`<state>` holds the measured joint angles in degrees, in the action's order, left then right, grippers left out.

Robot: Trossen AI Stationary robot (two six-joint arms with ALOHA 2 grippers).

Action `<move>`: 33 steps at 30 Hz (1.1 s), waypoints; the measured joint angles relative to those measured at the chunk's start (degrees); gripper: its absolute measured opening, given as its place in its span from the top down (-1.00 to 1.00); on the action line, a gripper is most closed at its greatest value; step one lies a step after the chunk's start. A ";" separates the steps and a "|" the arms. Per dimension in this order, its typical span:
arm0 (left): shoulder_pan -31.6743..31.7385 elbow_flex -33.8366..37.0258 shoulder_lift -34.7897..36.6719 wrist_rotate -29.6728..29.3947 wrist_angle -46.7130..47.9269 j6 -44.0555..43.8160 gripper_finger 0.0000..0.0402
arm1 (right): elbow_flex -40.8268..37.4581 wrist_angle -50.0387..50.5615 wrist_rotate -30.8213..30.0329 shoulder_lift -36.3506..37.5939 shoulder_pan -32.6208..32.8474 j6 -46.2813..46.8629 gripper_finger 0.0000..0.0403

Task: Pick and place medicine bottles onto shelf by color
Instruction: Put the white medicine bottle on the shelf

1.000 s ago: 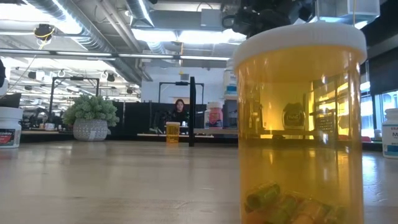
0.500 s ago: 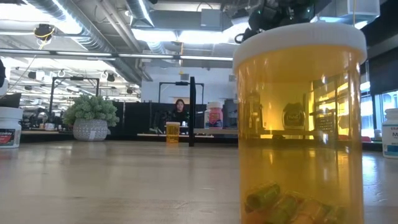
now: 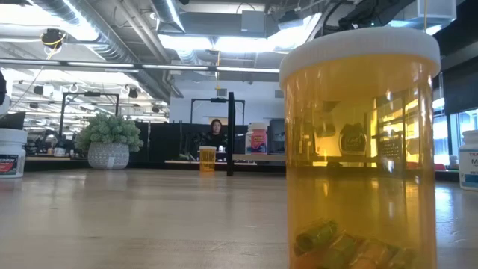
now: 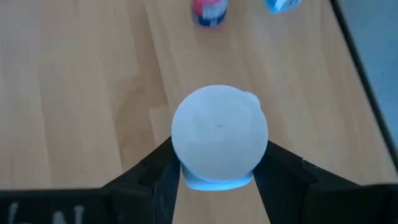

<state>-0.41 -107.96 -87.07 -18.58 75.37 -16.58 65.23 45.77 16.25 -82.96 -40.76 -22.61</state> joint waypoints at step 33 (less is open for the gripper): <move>0.01 0.00 0.00 -0.45 -6.20 2.08 1.00 | -14.10 -3.35 -10.56 21.79 -2.28 7.02 0.11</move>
<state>-0.40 -107.96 -87.07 -19.03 69.17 -14.50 51.13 42.42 5.69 -61.17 -43.03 -15.59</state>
